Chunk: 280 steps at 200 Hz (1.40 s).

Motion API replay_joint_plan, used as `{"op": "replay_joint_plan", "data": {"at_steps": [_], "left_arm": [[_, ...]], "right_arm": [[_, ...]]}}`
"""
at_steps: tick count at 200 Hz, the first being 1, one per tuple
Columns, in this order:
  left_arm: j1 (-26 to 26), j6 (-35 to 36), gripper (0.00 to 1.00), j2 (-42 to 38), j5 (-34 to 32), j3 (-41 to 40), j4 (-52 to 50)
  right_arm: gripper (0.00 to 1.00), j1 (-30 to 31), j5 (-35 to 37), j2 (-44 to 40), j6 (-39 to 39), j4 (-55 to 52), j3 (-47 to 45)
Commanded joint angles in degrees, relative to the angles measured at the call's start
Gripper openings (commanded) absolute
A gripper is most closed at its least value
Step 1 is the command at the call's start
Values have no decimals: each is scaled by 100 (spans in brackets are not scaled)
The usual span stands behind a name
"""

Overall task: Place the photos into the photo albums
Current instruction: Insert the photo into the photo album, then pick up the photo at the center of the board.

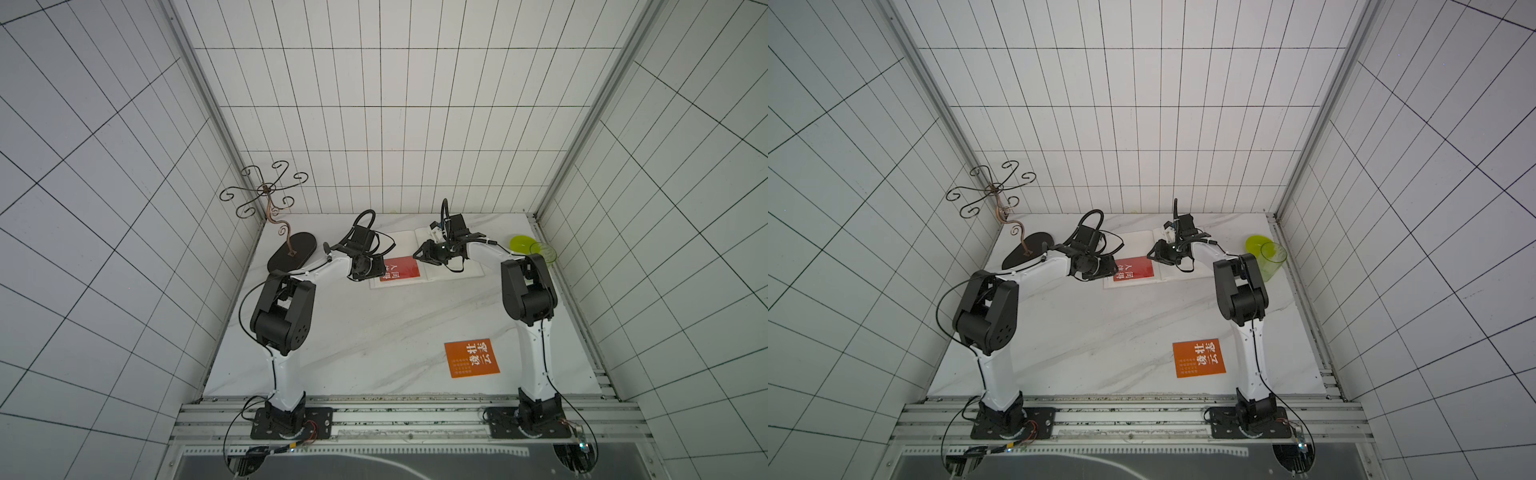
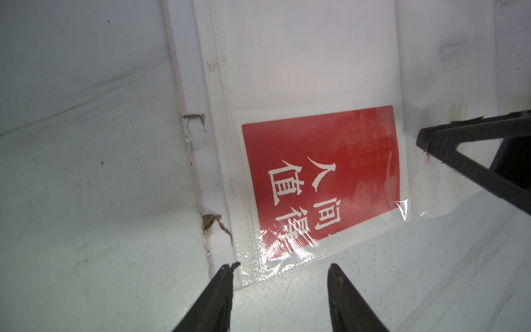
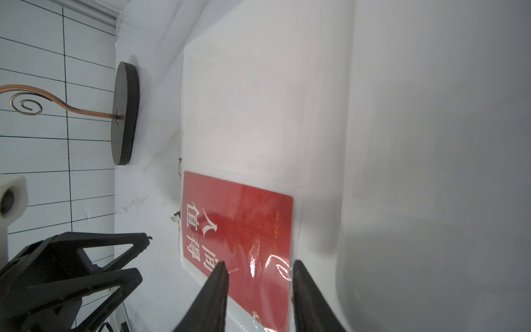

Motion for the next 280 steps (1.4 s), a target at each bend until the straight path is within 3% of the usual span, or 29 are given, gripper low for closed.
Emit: {"op": "replay_joint_plan", "data": {"at_steps": [1,79,144,182,213,280], "left_arm": [[-49,-6,54,-343,-178,-40,135],[-774,161,54,-1584,-202,-1177,-74],[-2495,29,55,-2632,-352,-1781,-124],[-3028,-145,55,-2265,145,-1774,328],[-3052,-3,55,-1632,369,-1595,429],[-3052,-118,56,-444,1249,-1341,971]], "right_arm": [[40,-144,379,-821,-11,4,-304],[41,-396,1408,-3452,79,-111,-3038],[42,-382,2356,-6055,871,-918,-5682],[46,-388,2867,-7209,1516,-1608,-6484],[48,-387,3041,-7575,2212,-2053,-6823],[48,-386,2720,-8303,2893,-2172,-7677]]}}
